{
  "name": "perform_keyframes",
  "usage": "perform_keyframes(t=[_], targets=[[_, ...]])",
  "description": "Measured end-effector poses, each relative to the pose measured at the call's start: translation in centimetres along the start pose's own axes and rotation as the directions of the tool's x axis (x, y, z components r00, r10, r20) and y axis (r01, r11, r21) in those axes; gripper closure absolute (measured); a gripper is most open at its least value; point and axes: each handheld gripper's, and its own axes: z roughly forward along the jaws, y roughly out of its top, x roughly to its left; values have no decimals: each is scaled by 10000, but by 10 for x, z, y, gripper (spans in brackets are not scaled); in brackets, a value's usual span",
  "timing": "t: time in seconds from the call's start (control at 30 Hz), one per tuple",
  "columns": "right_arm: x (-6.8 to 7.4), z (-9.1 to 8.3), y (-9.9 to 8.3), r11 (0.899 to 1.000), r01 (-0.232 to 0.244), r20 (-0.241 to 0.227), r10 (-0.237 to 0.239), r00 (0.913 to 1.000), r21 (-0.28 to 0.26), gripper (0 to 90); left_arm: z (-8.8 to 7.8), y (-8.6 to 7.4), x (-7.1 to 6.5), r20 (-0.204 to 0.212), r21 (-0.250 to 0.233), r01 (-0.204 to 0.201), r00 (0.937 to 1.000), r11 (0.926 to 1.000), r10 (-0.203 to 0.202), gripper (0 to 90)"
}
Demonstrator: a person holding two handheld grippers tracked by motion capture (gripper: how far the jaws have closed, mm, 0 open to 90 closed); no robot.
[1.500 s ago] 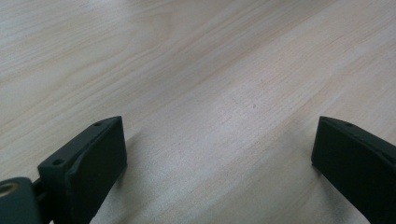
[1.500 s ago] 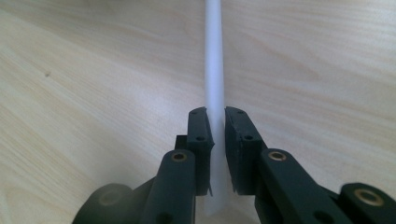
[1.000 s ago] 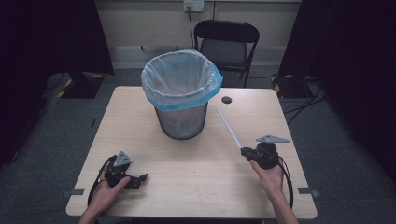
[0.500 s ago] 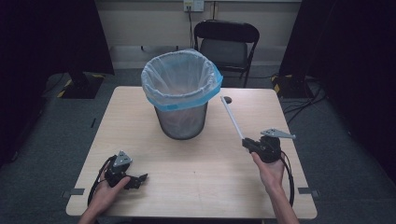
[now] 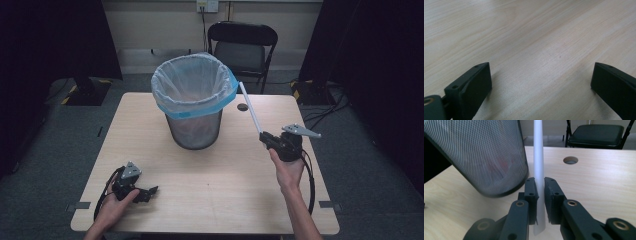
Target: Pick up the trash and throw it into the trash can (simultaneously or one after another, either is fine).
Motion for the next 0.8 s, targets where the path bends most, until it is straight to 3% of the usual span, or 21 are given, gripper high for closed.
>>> perform_keyframes(t=[0.7,0.8], targets=[[9,-1,30,9954,8,-203,-28,9998,-956,815,0,0,0,0,0,0,10000,10000,0,28],[12,-4,36,9910,46,-340,-92,9994,-1335,814,0,0,0,-1,-1,0,10000,10000,0,28]])
